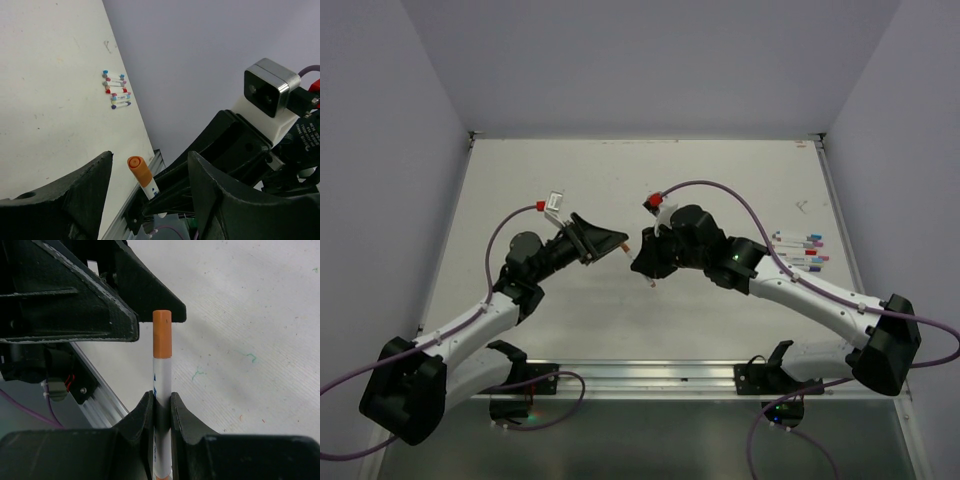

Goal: Open the pen caps

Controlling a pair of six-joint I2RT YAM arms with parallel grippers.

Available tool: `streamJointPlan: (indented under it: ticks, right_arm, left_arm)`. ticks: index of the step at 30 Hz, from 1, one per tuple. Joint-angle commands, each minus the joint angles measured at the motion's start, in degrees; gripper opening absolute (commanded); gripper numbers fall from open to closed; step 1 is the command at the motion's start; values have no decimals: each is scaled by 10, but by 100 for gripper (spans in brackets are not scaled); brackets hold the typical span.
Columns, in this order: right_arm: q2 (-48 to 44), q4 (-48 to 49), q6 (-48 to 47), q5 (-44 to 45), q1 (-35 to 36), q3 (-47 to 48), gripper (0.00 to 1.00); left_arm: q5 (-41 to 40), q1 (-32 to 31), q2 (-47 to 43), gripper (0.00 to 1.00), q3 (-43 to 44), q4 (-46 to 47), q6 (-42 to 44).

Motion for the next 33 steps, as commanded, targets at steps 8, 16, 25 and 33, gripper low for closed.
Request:
streamJointPlan:
  ticks: [8, 16, 25, 33]
  right_arm:
    - [19, 42, -13, -8, -4, 27, 0]
    - [20, 45, -11, -6, -3, 26, 0]
    - [33, 45, -7, -7, -4, 32, 0]
    - [70, -54, -32, 130, 24, 49, 0]
  left_arm:
    - [-18, -25, 2, 46, 26, -2, -20]
    - [-29, -29, 5, 31, 27, 1, -27]
    - [-27, -33, 24, 0, 32, 14, -31]
    - [-152, -31, 21, 0, 94, -91, 65]
